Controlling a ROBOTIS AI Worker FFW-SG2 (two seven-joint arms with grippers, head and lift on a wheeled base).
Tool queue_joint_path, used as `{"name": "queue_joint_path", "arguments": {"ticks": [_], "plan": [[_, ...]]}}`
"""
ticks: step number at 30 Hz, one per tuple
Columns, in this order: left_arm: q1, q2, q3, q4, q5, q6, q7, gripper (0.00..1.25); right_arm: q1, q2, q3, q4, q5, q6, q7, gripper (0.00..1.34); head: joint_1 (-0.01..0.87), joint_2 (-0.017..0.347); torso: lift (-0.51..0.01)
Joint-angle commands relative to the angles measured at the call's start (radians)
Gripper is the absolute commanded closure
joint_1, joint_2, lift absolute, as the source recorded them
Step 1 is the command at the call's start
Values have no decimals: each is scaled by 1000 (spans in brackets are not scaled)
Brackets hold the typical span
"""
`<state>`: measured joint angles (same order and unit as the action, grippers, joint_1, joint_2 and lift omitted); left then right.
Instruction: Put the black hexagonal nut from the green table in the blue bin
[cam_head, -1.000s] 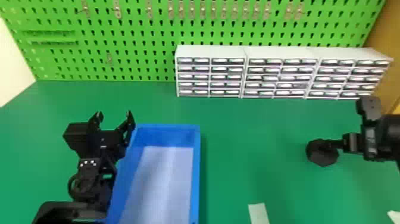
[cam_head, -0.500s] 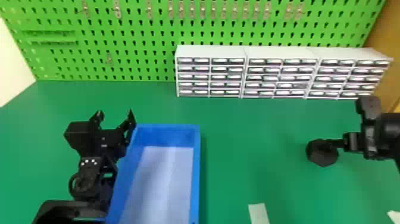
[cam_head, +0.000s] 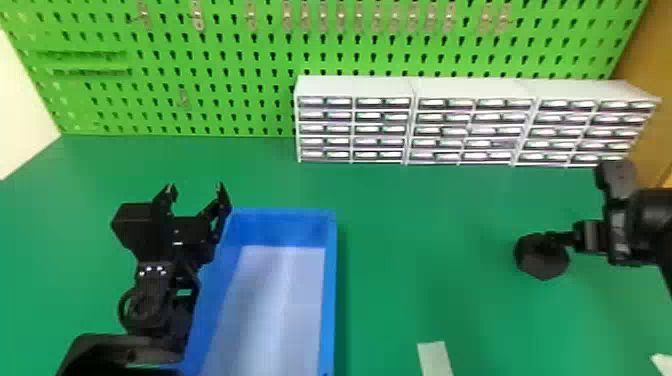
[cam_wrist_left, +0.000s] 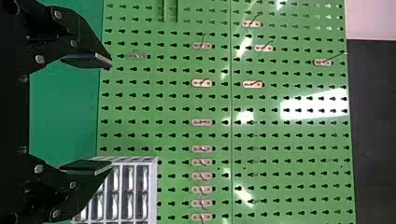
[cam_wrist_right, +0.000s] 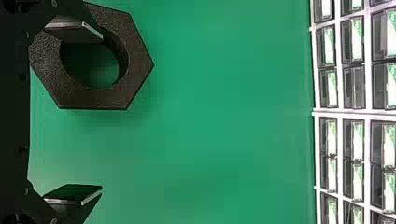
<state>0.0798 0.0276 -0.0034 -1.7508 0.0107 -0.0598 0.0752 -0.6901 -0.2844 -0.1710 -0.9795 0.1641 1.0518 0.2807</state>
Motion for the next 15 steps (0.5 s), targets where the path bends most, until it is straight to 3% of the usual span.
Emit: {"name": "queue_joint_path", "arguments": {"ticks": [1,15], "plan": [[0,0,-1,1,0,0,0,475,0,2,-7,12,0,-10,0,156,657,57,-95],[-8,0,-4,4,0,-5,0,475,-11,14,10,62,2,-39,0,156,657,57,-95]]}}
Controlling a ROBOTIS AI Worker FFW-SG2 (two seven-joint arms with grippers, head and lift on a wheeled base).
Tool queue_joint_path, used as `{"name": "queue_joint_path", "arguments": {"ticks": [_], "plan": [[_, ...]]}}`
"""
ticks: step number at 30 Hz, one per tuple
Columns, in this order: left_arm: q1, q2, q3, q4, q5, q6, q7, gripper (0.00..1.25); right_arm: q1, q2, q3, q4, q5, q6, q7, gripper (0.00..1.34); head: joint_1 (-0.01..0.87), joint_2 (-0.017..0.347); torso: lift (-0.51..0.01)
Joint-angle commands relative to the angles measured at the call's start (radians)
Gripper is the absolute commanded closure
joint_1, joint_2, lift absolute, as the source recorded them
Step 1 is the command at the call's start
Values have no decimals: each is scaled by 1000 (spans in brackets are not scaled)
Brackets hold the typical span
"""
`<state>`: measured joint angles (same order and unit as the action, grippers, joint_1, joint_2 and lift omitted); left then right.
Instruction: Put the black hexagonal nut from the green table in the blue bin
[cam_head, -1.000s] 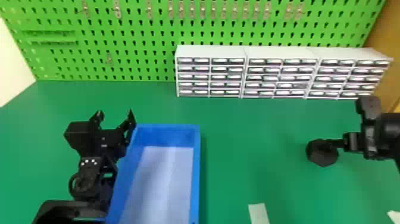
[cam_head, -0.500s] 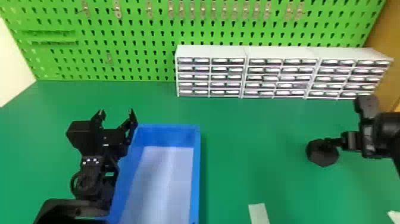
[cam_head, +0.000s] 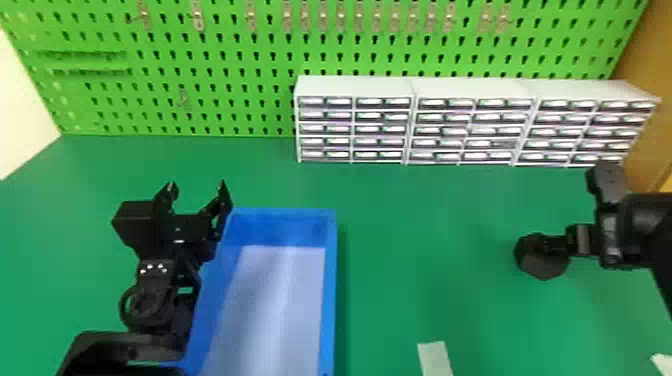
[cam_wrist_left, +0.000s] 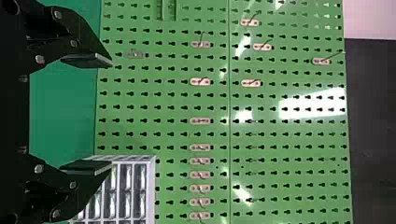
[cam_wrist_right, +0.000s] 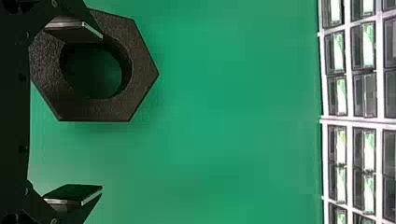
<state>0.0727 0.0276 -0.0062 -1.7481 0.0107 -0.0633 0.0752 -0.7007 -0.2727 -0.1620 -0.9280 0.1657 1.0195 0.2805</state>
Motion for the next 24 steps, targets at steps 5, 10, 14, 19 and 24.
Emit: {"name": "queue_joint_path", "arguments": {"ticks": [5,10,14,19,24], "plan": [[-1,0,-3,2,0,-3,0,475,-3,3,-1,34,2,-16,0,156,657,57,-95],[-2,0,-3,4,2,-6,0,475,-3,7,-7,60,2,-29,0,156,657,57,-95],[-4,0,-3,6,2,-7,0,475,-3,9,-5,75,5,-35,-1,156,657,57,-95],[-4,0,-3,7,2,-9,0,475,0,12,-5,83,6,-44,-1,156,657,57,-95],[-4,0,-3,7,2,-10,0,475,-13,6,-5,83,8,-42,-1,156,657,57,-95]]}}
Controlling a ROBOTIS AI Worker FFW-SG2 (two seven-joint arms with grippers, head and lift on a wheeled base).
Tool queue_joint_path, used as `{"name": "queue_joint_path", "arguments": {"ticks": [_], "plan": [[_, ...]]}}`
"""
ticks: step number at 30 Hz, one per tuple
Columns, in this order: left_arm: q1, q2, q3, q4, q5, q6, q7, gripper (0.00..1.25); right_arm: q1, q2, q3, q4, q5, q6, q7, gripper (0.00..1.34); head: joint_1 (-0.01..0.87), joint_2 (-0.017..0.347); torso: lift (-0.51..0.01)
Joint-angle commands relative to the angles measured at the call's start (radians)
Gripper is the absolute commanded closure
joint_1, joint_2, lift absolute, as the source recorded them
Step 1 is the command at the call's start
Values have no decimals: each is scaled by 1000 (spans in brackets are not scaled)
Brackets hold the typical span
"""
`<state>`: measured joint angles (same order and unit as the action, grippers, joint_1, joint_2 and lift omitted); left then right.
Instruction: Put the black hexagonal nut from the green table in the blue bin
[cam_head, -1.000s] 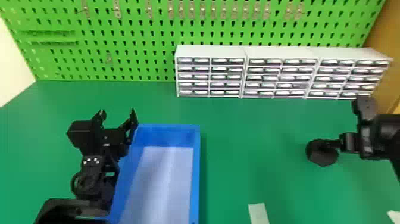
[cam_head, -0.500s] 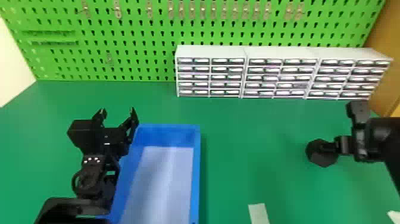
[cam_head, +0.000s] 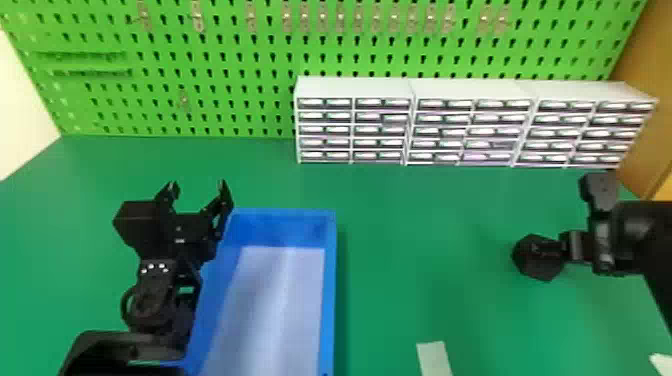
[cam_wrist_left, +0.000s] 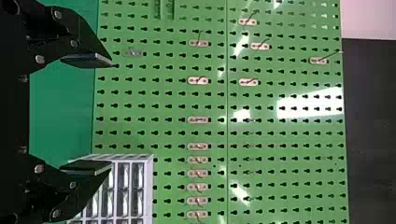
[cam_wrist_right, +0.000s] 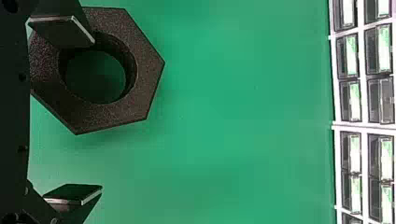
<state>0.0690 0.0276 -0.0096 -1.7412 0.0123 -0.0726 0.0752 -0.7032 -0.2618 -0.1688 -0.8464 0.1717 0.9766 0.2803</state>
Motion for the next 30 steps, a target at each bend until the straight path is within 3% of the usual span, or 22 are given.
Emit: {"name": "queue_joint_path", "arguments": {"ticks": [1,30], "plan": [[-2,0,0,0,0,-1,0,475,-16,-7,2,1,5,1,0,156,657,57,-95],[-6,0,-3,8,2,-3,0,475,-65,-2,-28,46,51,-38,-1,154,657,57,-95]]}}
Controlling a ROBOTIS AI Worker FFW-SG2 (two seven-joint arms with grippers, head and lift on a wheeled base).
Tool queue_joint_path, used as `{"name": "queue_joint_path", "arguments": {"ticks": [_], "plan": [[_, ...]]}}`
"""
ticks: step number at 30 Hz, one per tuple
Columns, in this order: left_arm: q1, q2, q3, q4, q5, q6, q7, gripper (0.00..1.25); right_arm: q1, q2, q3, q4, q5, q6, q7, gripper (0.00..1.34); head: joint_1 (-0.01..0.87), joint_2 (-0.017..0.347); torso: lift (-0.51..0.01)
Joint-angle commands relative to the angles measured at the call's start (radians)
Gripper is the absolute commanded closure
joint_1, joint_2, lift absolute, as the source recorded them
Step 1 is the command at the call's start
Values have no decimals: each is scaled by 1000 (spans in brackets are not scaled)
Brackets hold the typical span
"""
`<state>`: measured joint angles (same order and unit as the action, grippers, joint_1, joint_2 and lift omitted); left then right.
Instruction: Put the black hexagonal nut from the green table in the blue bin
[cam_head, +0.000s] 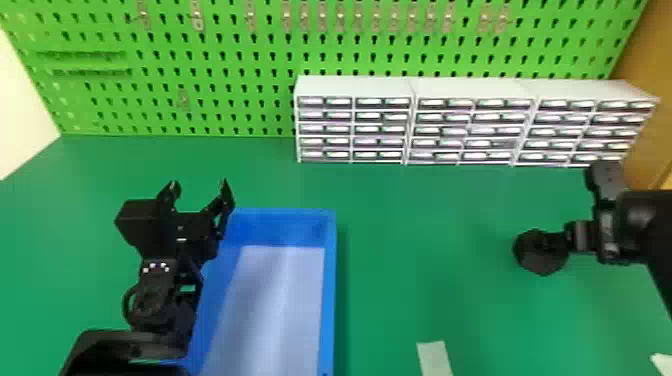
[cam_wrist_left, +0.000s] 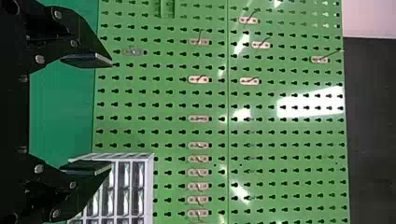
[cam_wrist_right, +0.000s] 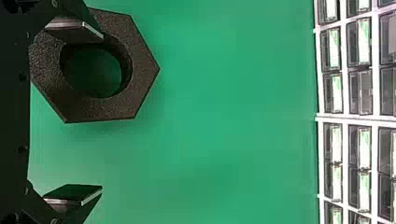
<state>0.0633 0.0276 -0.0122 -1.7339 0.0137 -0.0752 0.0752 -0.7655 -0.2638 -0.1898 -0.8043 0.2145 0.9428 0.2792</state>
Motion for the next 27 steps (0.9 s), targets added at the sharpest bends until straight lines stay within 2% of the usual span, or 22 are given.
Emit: {"name": "queue_joint_path", "arguments": {"ticks": [1,13,27], "plan": [[0,0,0,1,0,0,0,475,-5,0,-8,5,8,-6,0,154,657,57,-95],[-11,0,-6,13,5,-14,0,475,-15,-3,-37,60,26,-56,0,154,657,57,-95],[-19,0,-14,22,6,-20,0,475,-21,0,-31,120,40,-93,0,154,657,57,-95]]}}
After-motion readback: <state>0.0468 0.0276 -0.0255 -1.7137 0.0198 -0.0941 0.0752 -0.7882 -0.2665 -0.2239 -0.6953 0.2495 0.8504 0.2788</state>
